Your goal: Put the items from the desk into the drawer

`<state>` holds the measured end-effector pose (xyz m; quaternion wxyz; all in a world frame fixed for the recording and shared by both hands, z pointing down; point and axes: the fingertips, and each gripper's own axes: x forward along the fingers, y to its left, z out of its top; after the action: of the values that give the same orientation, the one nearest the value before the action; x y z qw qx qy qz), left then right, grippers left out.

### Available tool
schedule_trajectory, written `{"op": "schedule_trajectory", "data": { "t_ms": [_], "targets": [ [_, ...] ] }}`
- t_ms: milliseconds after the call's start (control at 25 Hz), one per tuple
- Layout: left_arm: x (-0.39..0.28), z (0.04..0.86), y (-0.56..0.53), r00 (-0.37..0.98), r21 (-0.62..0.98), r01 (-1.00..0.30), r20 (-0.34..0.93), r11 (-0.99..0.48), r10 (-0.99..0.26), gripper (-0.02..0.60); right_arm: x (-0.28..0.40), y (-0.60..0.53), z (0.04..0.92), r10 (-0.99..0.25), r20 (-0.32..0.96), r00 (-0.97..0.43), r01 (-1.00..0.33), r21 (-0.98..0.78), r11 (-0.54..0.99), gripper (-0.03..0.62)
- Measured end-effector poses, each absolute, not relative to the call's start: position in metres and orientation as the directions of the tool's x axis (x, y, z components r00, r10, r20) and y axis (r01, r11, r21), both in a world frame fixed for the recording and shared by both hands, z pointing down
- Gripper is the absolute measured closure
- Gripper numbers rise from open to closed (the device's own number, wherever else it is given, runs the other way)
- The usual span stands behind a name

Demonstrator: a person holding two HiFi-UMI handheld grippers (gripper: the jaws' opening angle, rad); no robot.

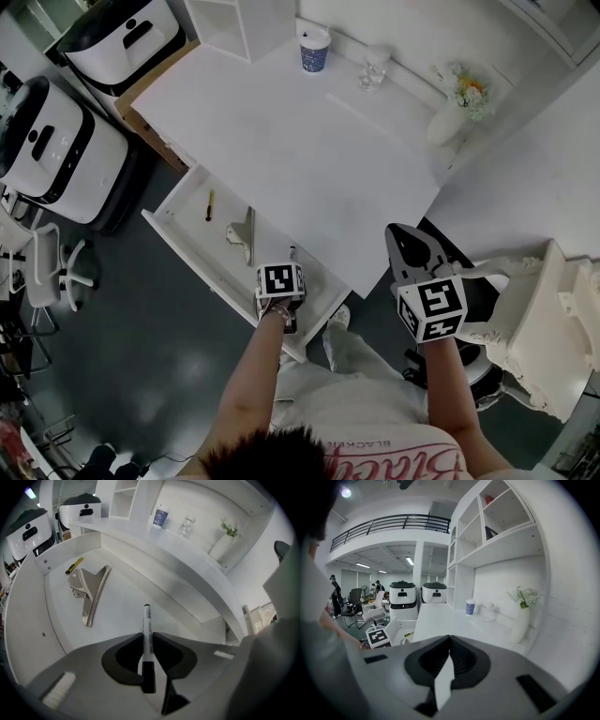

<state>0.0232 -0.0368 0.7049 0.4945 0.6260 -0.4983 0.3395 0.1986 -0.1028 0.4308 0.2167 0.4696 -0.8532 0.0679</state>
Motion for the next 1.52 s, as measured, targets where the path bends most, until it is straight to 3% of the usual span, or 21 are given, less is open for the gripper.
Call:
{"op": "schedule_trajectory", "data": {
  "t_ms": [440,840,1520],
  "targets": [
    [0.022,0.737,-0.023,0.22,0.233,-0.972,0.949,0.03,-0.227,0.5,0.2,-0.096,0.44,-0.76,0.45,-0.469,-0.829,0.073,0.555,0.586],
    [0.024,0.74,-0.014,0.258,0.277,-0.959,0.938,0.057,-0.23,0.324,0.202,-0.093,0.438,-0.766,0.444,-0.466,-0.835,0.067,0.546,0.586],
    [0.0,0.651,-0.038,0.3,0.345,-0.938,0.847,0.023,-0.439,0.319,0.179,-0.074,0.399,-0.792,0.362,-0.491,-0.828,0.089,0.554,0.586]
  ]
}}
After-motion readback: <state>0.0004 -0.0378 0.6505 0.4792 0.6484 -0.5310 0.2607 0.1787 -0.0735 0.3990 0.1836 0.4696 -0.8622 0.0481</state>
